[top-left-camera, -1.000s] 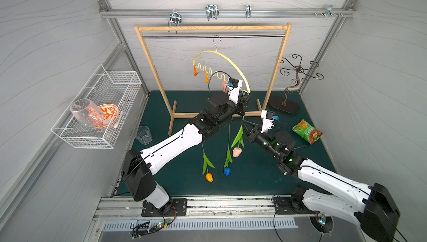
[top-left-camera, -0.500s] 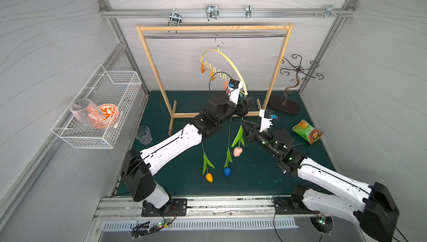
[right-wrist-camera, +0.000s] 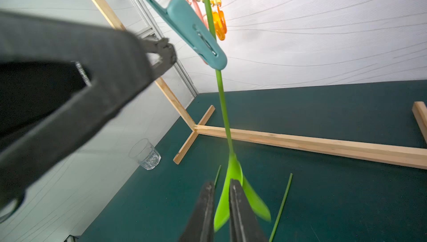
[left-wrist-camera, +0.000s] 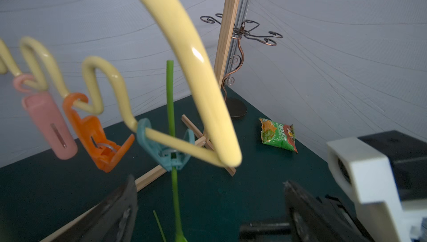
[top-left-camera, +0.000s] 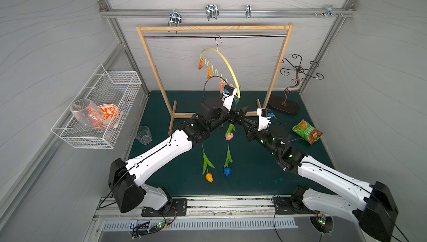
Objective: Dry the flowers on a clothes hanger
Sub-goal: Clamp the flower onto the hanger, then pick up the flower at the center of the board.
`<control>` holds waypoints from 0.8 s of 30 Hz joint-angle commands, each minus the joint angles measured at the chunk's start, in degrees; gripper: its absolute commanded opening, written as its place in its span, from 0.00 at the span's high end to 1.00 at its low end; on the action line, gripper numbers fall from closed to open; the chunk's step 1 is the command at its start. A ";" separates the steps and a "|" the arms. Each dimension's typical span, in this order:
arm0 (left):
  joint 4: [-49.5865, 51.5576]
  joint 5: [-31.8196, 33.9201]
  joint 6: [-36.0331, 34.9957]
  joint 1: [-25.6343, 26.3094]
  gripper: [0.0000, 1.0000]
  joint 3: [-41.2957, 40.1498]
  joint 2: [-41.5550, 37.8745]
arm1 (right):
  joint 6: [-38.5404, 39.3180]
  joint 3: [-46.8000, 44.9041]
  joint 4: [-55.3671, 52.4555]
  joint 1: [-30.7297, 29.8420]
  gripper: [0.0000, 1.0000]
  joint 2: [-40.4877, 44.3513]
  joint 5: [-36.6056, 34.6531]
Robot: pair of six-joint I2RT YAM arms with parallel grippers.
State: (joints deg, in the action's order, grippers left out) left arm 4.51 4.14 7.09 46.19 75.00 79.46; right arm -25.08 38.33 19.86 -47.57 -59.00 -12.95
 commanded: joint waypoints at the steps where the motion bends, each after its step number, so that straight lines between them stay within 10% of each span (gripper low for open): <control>1: 4.40 0.52 2.44 0.21 0.00 -2.37 -5.03 | -0.74 1.04 -3.52 -0.25 0.82 0.93 -3.48; 10: 13.91 10.54 10.57 -0.36 0.00 -12.31 -19.74 | -12.93 5.11 -23.96 -0.71 0.78 5.95 -7.82; 17: 23.02 -3.76 33.22 -24.53 0.00 -22.80 -21.21 | -21.42 1.97 -31.89 -7.95 0.69 7.97 -18.56; 24: 10.74 2.67 47.34 -28.48 0.00 -40.60 -20.49 | -24.64 0.77 -29.77 -13.42 0.63 3.62 -18.36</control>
State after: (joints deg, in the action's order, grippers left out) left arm 22.09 5.34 45.63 17.93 37.39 58.96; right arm -47.00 39.13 -9.19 -59.51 -53.89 -29.08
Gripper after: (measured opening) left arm 0.996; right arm 0.365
